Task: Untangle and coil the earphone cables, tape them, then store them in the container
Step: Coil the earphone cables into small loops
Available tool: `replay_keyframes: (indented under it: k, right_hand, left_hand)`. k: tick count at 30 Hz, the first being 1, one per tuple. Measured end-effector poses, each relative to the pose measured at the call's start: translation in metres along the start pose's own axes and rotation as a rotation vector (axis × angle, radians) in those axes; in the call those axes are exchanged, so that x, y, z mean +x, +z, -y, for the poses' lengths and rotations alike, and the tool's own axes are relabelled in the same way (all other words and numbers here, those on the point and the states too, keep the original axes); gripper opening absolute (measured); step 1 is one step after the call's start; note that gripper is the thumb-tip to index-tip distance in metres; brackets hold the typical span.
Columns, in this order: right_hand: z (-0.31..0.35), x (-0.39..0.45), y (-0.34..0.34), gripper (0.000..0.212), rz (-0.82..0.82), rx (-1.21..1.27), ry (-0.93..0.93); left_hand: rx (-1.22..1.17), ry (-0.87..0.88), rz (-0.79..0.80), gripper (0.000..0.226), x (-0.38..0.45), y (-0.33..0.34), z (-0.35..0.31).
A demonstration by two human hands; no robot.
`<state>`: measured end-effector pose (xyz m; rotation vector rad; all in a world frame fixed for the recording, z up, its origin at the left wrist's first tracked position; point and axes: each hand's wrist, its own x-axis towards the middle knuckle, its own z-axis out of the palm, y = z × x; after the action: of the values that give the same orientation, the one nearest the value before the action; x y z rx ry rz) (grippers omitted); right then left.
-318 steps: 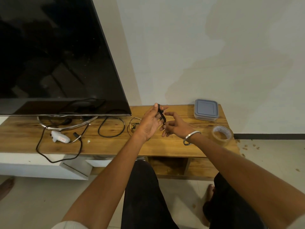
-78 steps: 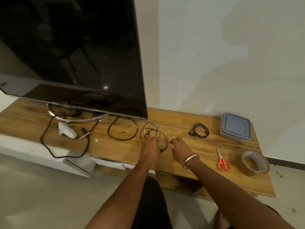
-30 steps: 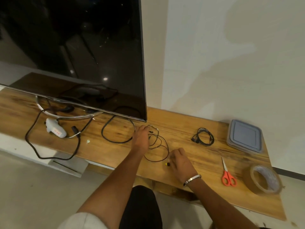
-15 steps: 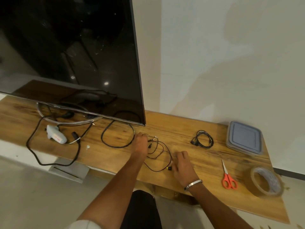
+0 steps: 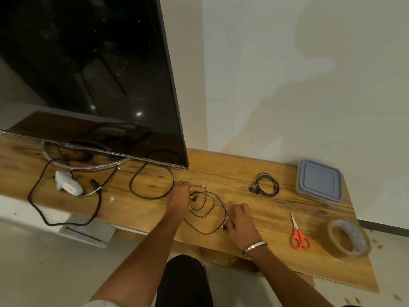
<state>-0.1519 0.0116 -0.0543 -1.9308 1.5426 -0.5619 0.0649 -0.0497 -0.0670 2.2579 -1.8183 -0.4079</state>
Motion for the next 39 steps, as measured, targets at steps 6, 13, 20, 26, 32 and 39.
replay_keyframes:
  k: [6, 13, 20, 26, 32, 39]
  right_hand:
    - [0.002, 0.006, 0.002, 0.029, -0.021, 0.015, 0.021]
    - [0.004, 0.01, 0.006, 0.028, -0.045, -0.041, 0.032]
    - [0.006, 0.01, 0.007, 0.028, -0.061, -0.053, 0.034]
    - [0.004, 0.012, 0.001, 0.028, 0.01, -0.023, 0.027]
    - [0.014, 0.008, -0.024, 0.027, 0.11, 0.018, -0.034]
    - [0.07, 0.004, -0.068, 0.029, -0.076, 0.373, 0.109]
  left_hand:
    - [-0.11, -0.017, -0.054, 0.009, 0.004, 0.001, -0.019]
    - [-0.195, -0.008, -0.009, 0.014, 0.01, 0.004, -0.018]
    - [-0.183, 0.059, 0.052, 0.005, 0.01, 0.003, -0.013]
    - [-0.108, 0.169, -0.041, 0.009, -0.001, -0.01, -0.018]
    - [-0.29, 0.275, -0.033, 0.008, -0.01, -0.051, -0.046]
    - [-0.407, 0.498, 0.027, 0.014, -0.047, -0.092, -0.085]
